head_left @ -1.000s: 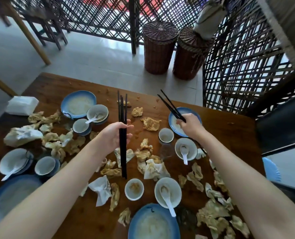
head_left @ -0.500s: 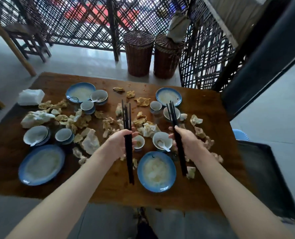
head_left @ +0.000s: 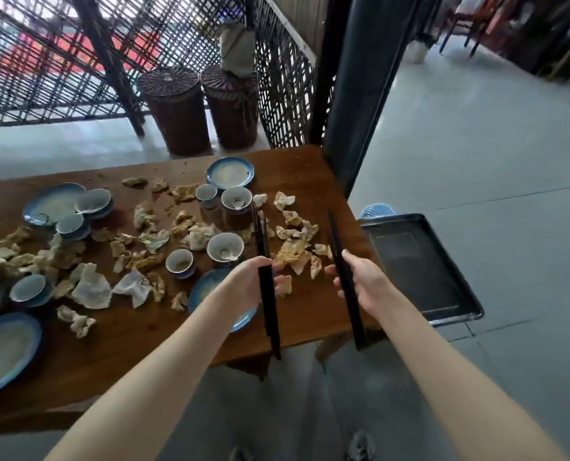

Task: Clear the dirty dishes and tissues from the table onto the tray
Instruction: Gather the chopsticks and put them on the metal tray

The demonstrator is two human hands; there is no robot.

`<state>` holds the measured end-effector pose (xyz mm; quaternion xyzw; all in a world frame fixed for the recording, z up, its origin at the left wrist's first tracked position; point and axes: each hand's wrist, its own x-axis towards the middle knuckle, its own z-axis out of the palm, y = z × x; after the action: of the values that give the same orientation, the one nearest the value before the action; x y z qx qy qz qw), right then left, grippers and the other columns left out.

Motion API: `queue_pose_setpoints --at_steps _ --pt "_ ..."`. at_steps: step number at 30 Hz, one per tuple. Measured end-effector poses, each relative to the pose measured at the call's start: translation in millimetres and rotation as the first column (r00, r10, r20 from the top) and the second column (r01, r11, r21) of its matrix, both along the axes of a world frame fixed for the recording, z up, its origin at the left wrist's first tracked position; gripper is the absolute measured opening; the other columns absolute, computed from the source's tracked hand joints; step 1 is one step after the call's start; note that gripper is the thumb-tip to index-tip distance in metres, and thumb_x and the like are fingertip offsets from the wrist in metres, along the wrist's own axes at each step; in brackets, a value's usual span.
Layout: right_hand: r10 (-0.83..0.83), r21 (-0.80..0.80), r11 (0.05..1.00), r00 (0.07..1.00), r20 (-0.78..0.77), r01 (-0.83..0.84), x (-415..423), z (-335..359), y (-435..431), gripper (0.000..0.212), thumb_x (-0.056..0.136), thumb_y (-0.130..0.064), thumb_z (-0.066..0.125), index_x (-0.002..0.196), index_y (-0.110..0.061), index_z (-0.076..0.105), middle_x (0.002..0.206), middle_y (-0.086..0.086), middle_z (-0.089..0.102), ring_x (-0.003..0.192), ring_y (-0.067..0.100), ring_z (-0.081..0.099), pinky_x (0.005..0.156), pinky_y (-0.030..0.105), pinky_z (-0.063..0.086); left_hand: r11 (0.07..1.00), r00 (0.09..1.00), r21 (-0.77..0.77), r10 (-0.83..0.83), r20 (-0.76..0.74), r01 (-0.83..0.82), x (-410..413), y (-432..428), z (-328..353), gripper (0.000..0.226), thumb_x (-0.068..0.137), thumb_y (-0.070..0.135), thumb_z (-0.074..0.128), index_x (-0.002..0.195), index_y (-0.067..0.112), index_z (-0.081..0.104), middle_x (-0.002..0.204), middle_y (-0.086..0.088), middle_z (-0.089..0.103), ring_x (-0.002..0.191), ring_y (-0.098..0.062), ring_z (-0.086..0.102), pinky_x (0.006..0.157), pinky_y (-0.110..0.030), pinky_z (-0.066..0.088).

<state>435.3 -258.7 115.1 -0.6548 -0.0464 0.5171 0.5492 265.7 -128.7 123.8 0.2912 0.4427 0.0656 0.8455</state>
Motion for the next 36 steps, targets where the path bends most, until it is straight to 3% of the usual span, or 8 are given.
queue_pose_setpoints --at_steps 3,10,16,20,25,28,33,36 --pt "-0.070 0.015 0.997 0.997 -0.014 0.070 45.7 -5.1 -47.2 0.033 0.102 -0.033 0.035 0.101 -0.012 0.060 0.083 0.005 0.064 0.058 0.014 0.051 0.048 0.025 0.039 0.998 0.998 0.000 -0.063 -0.007 0.063 50.6 -37.5 -1.8 0.018 0.098 0.015 0.039 0.087 0.009 0.051 0.081 -0.004 0.053 0.067 -0.018 0.050 0.061 -0.028 0.037" --pt "-0.121 -0.015 0.993 0.992 0.020 0.121 170.1 -20.1 -160.0 0.032 0.101 -0.024 0.037 0.087 -0.011 0.063 0.075 0.005 0.063 0.055 0.013 0.049 0.044 0.023 0.035 0.998 0.997 0.009 -0.058 -0.057 0.058 184.1 -125.9 -16.4 0.010 0.096 0.016 0.044 0.091 0.017 0.052 0.077 -0.002 0.053 0.062 -0.017 0.048 0.058 -0.027 0.037" --pt "-0.135 0.024 0.991 0.988 0.071 0.134 245.0 -43.7 -220.9 0.021 0.100 -0.017 0.041 0.099 -0.012 0.062 0.073 -0.001 0.069 0.051 0.007 0.056 0.043 0.020 0.040 0.996 0.994 -0.027 -0.082 -0.076 0.080 258.2 -171.2 -27.6 0.017 0.097 0.012 0.038 0.085 0.017 0.049 0.073 -0.002 0.045 0.058 -0.016 0.041 0.055 -0.026 0.031" --pt "-0.160 -0.053 0.985 0.985 0.066 0.163 283.0 -59.7 -229.9 0.020 0.100 -0.019 0.043 0.103 -0.016 0.062 0.074 -0.001 0.067 0.054 0.009 0.055 0.045 0.021 0.040 0.997 0.991 -0.040 -0.067 -0.114 0.063 301.6 -177.5 -33.8 0.017 0.098 0.013 0.037 0.087 0.016 0.049 0.075 -0.002 0.047 0.060 -0.016 0.042 0.048 -0.022 0.039" --pt "-0.151 -0.133 0.979 0.987 0.051 0.157 329.6 -78.5 -220.3 0.019 0.099 -0.017 0.046 0.113 -0.013 0.058 0.079 0.002 0.061 0.058 0.012 0.051 0.046 0.022 0.038 0.995 0.983 -0.033 -0.101 -0.154 0.098 356.3 -165.5 -50.1 0.020 0.099 0.014 0.036 0.085 0.018 0.050 0.076 0.000 0.048 0.061 -0.016 0.043 0.052 -0.024 0.037" --pt "-0.176 -0.161 0.970 0.983 0.051 0.182 363.9 -88.4 -204.5 0.016 0.098 -0.012 0.048 0.110 -0.013 0.059 0.076 0.001 0.060 0.055 0.011 0.050 0.038 0.018 0.037 0.995 0.982 -0.046 -0.096 -0.165 0.090 393.0 -150.5 -63.4 0.016 0.099 0.014 0.038 0.088 0.018 0.050 0.076 0.000 0.049 0.060 -0.016 0.044 0.053 -0.025 0.036" --pt "-0.182 -0.241 0.950 0.979 0.092 0.199 424.5 -116.2 -178.6 0.016 0.096 -0.010 0.050 0.109 -0.013 0.058 0.076 0.002 0.059 0.059 0.014 0.050 0.051 0.026 0.037 0.999 0.976 -0.033 -0.044 -0.211 0.038 446.8 -119.4 -100.1 0.013 0.098 0.013 0.041 0.092 0.017 0.052 0.077 -0.002 0.051 0.060 -0.018 0.046 0.058 -0.027 0.037" --pt "-0.177 -0.281 0.940 0.980 0.085 0.194 454.4 -136.9 -166.9 0.013 0.091 -0.003 0.055 0.099 -0.012 0.059 0.072 0.002 0.058 0.057 0.013 0.049 0.050 0.025 0.037 0.997 0.961 -0.048 -0.074 -0.268 0.064 467.9 -107.7 -129.8 0.010 0.097 0.015 0.043 0.100 0.017 0.053 0.081 -0.002 0.053 0.062 -0.018 0.050 0.060 -0.029 0.041"
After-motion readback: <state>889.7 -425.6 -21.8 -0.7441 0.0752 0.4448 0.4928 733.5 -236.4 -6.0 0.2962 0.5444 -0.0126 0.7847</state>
